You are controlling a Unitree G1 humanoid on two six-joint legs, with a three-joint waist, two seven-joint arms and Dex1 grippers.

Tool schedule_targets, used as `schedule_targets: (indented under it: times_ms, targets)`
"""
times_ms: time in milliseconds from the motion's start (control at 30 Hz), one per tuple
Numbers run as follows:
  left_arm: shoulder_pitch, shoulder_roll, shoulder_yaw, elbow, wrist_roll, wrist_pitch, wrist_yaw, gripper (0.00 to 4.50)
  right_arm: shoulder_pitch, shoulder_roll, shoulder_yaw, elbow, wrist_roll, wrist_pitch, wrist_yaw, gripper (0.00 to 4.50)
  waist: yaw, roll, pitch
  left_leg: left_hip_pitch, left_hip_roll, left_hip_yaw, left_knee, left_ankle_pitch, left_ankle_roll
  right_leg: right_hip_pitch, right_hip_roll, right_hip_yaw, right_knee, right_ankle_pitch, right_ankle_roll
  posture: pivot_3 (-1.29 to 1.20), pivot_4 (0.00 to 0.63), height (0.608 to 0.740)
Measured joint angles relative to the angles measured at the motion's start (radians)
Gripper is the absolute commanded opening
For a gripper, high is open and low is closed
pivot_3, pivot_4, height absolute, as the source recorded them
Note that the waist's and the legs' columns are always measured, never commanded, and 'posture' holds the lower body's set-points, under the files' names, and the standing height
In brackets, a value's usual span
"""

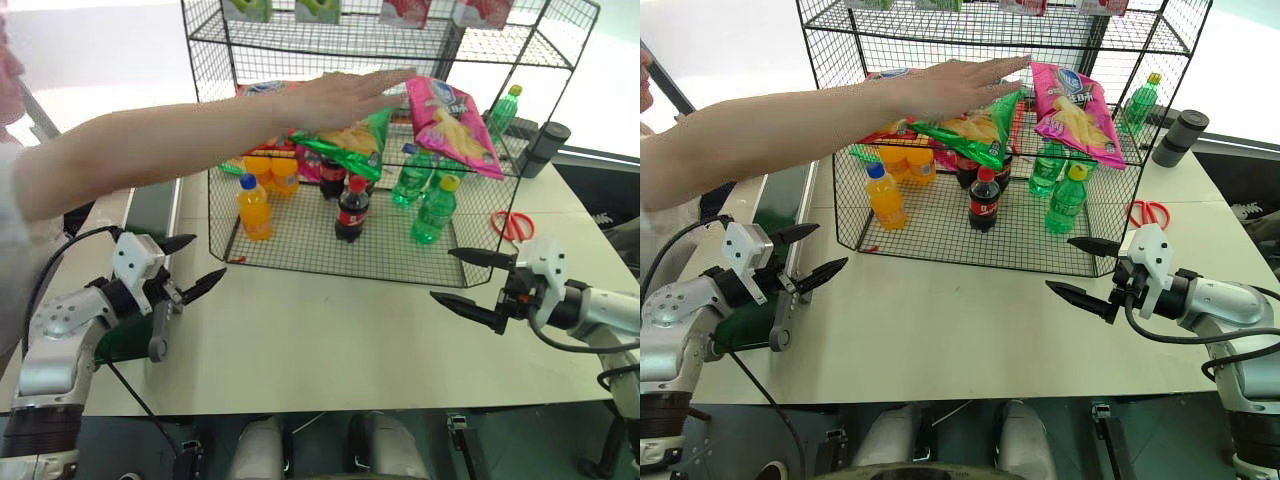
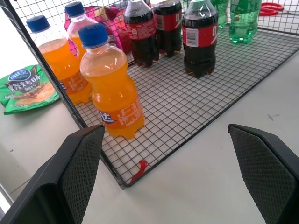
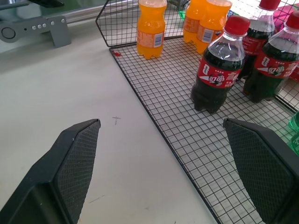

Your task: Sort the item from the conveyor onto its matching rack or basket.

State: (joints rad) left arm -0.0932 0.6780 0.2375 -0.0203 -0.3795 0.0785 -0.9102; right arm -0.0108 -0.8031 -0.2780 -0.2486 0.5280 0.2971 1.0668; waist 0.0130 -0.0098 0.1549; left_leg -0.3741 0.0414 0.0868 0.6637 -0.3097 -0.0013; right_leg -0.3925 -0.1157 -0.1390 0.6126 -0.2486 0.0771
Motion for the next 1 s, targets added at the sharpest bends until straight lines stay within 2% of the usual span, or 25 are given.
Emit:
schedule_targets:
  times_ms: [1000]
  targets:
    - [0.0, -0.005, -0.019, -0.002, 0.001, -0.006, 0.019, 4.5, -0.037, 0.0, 0.044, 0.025, -0.033, -0.021, 0.0, 4.4, 0.0, 0.0, 0.0, 0.0, 0.0, 0.0, 0.0, 0.0, 0.0, 0.0, 0.0, 0.0, 0.0, 0.0, 0.0, 0.0, 0.15, 0.74]
